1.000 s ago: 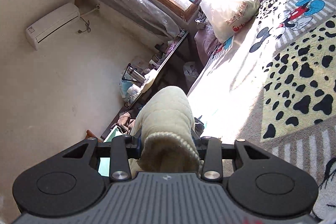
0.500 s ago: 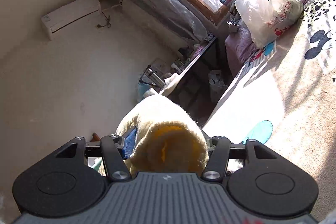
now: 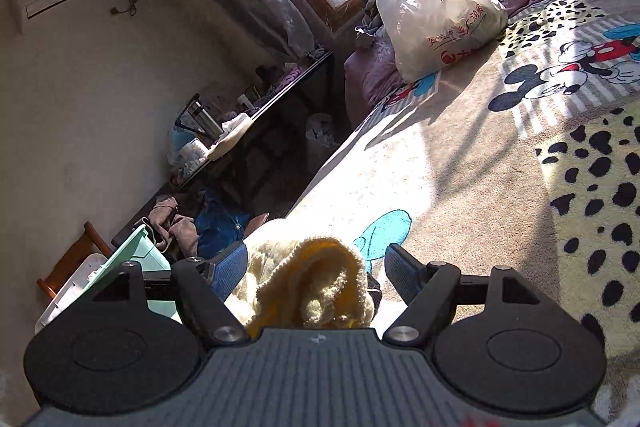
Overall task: Fold clothes
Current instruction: 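Open both grippers to release the garment onto the folded clothes stack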
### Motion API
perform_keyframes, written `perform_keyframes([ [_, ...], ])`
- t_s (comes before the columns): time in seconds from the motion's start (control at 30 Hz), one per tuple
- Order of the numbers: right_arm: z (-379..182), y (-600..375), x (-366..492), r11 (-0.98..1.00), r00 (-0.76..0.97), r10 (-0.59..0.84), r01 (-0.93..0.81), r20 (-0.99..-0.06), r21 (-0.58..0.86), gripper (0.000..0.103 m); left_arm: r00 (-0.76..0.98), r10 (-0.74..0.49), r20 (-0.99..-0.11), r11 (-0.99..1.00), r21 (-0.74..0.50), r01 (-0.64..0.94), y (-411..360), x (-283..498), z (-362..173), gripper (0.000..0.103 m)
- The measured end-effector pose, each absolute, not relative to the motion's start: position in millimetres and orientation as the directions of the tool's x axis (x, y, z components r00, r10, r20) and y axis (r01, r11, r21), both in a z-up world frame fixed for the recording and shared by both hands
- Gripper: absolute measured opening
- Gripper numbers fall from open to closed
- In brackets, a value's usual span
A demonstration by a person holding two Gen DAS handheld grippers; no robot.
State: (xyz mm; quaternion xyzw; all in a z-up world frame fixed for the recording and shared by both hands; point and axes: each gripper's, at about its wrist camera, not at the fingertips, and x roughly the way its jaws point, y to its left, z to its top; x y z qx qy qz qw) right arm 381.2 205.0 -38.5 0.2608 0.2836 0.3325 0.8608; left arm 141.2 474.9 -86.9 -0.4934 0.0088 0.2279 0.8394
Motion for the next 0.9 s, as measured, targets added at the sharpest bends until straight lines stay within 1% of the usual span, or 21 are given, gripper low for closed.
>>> perform_keyframes([
  [0.03,-36.0,194.7,372.7,0.658,0.611,0.715,-0.424,-0.339,0.623,0.079,0.87,0.418,-0.261,0.4,-0.807,-0.434,467.6,135.0,-84.9,0.076],
  [0.1,-31.9,172.1,351.5,0.692,0.604,0.698,-0.43,-0.385,0.58,0.081,0.849,0.453,-0.271,0.382,-0.802,-0.459,452.9,126.1,-83.5,0.076],
  [0.13,-30.1,162.2,341.2,0.707,0.6,0.689,-0.435,-0.406,0.557,0.082,0.849,0.454,-0.271,0.391,-0.796,-0.463,444.2,124.4,-80.7,0.076],
  [0.2,-26.6,134.9,312.5,0.746,0.594,0.659,-0.443,-0.461,0.496,0.089,0.858,0.433,-0.275,0.421,-0.78,-0.462,424.7,126.7,-76.0,0.077],
  [0.23,-25.8,121.1,299.1,0.762,0.593,0.645,-0.444,-0.483,0.472,0.091,0.87,0.407,-0.279,0.437,-0.777,-0.454,411.9,127.0,-75.9,0.078],
  [0.27,-25.5,104.8,283.6,0.778,0.594,0.627,-0.439,-0.504,0.449,0.095,0.88,0.38,-0.284,0.453,-0.773,-0.445,399.2,127.3,-75.8,0.081],
  [0.3,-25.8,88.7,269.1,0.789,0.595,0.614,-0.433,-0.519,0.436,0.096,0.891,0.35,-0.291,0.47,-0.768,-0.435,385.9,126.8,-75.8,0.087],
  [0.4,-30.7,38.8,228.3,0.812,0.596,0.583,-0.402,-0.553,0.423,0.1,0.909,0.223,-0.352,0.536,-0.734,-0.416,337.5,121.4,-81.5,0.095],
  [0.47,-37.9,-0.1,200.1,0.825,0.602,0.562,-0.359,-0.567,0.436,0.102,0.905,0.128,-0.407,0.592,-0.7,-0.399,301.6,121.0,-87.3,0.096],
  [0.53,-46.3,-38.2,173.7,0.841,0.616,0.532,-0.302,-0.582,0.449,0.102,0.883,0.057,-0.467,0.658,-0.647,-0.385,255.4,115.9,-92.0,0.096],
  [0.7,-64.2,-110.9,115.5,0.865,0.651,0.46,-0.174,-0.604,0.471,0.103,0.835,-0.045,-0.548,0.812,-0.507,-0.289,168.8,102.6,-95.6,0.102],
  [0.8,-71.0,-148.3,84.4,0.87,0.681,0.421,-0.115,-0.599,0.48,0.103,0.81,-0.054,-0.584,0.888,-0.398,-0.228,127.6,89.5,-96.2,0.102],
  [0.9,-74.3,-177.1,62.2,0.885,0.718,0.363,-0.067,-0.593,0.461,0.103,0.787,-0.019,-0.617,0.942,-0.274,-0.192,93.8,72.9,-95.5,0.102],
])
